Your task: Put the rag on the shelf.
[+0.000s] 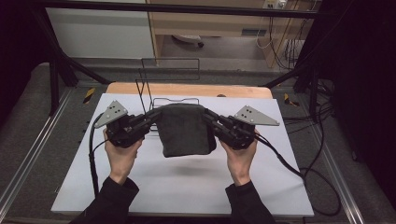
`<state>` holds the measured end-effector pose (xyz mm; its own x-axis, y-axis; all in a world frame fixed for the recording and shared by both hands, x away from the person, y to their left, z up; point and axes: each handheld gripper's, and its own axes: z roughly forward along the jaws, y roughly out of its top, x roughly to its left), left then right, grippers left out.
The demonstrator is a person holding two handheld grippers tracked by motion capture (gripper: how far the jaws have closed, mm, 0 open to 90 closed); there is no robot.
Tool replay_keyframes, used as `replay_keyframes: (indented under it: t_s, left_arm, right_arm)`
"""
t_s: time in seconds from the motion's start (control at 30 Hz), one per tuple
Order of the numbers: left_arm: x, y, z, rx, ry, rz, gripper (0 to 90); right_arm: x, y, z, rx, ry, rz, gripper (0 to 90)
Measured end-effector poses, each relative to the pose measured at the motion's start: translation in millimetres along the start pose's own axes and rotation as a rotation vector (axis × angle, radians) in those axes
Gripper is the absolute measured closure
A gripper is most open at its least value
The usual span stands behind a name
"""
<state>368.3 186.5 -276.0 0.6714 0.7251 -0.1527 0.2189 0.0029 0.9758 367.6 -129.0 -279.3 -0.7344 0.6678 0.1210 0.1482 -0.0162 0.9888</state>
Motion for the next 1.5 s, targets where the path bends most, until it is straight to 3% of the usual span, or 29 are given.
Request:
replay_keyframes:
  t_s: [0.3, 0.77, 1.5]
  left_arm:
    - [5.4, 17.7, -2.8, -0.041, 0.002, 0.006, 80.3]
    - [14.3, 45.9, -10.6, -0.135, 0.023, -0.016, 80.4]
    - [23.8, 95.7, -14.6, -0.244, 0.053, -0.011, 80.5]
  right_arm:
    - [4.1, 14.3, 7.1, -0.046, -0.019, -0.003, 80.8]
    - [16.3, 47.6, 21.7, -0.109, -0.041, -0.047, 81.0]
    - [20.9, 102.2, 44.6, -0.184, -0.067, -0.089, 81.1]
